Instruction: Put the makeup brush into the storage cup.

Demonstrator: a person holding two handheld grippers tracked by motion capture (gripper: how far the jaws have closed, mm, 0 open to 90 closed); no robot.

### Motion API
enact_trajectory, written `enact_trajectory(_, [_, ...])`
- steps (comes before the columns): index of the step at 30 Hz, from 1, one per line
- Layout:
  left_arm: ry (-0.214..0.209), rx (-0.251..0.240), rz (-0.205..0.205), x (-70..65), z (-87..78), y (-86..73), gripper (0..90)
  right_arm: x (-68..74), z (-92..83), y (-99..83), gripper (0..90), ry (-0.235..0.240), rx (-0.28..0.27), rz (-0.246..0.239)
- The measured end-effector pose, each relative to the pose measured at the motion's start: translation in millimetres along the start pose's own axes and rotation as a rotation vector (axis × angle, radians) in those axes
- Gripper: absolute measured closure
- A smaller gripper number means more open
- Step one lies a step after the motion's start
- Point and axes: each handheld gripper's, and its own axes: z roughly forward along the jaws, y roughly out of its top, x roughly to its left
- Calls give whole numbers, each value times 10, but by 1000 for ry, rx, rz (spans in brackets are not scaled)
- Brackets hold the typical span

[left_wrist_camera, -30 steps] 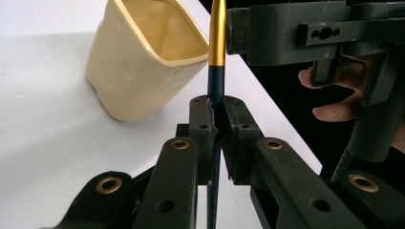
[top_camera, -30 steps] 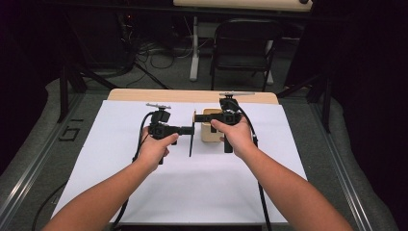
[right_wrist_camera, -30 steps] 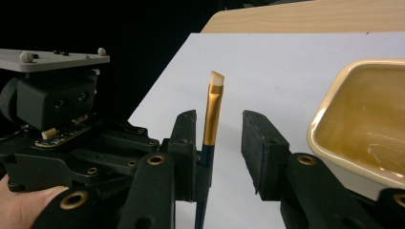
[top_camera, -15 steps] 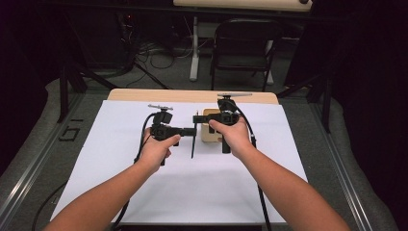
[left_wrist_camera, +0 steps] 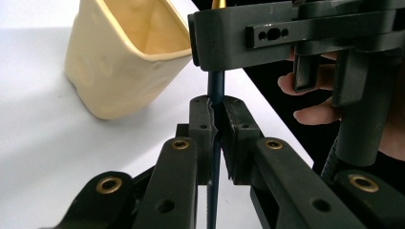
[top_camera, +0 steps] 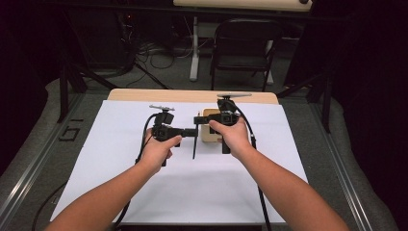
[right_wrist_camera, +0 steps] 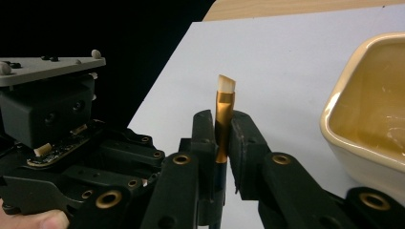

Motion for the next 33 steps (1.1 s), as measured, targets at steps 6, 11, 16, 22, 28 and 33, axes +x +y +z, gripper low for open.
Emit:
enact_trajectory(6, [0,4,2,1,5,-2,834,-16,-5,2,837,4,9,18])
enact_trajectory(11, [1,4,1,0,0,0,834,-15,-3,5,838,7,9,26])
enact_trajectory(16, [1,9,6,1,0,1,834,-16,-3,6,839,5,11,26])
enact_trajectory(22, [1,8,6,0,-1,2,834,-14,-5,9,840,5,12,23])
enact_trajectory(28, [-5,9,15,2,-5,3,827,-8,-12,14,840,8,18,8])
enact_trajectory(33, [-1,9,17,0,-24,4,781,-9,-27,21,840,-7,21,-16])
